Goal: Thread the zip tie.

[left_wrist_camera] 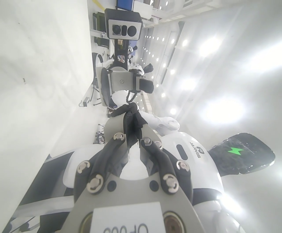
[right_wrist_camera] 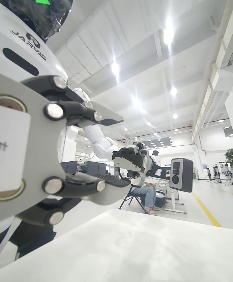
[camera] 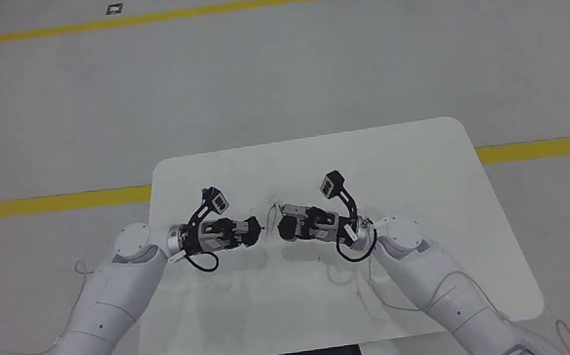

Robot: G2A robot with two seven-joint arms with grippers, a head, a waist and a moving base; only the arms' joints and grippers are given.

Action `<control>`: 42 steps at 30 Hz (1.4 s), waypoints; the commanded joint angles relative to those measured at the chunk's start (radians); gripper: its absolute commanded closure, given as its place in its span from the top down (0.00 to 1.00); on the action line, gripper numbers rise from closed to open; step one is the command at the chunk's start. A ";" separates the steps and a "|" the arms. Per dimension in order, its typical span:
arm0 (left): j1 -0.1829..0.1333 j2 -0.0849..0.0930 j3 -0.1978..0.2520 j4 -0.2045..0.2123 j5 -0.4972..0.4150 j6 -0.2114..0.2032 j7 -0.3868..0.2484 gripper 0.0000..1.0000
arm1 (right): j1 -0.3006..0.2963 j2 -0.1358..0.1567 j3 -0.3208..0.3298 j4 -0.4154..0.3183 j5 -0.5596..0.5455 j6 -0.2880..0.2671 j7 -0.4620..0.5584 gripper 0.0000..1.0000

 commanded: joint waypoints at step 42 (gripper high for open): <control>0.091 0.041 -0.317 0.030 -0.001 -0.103 -0.024 0.00 | 0.195 0.008 -0.106 -0.116 -0.460 0.378 0.006 1.00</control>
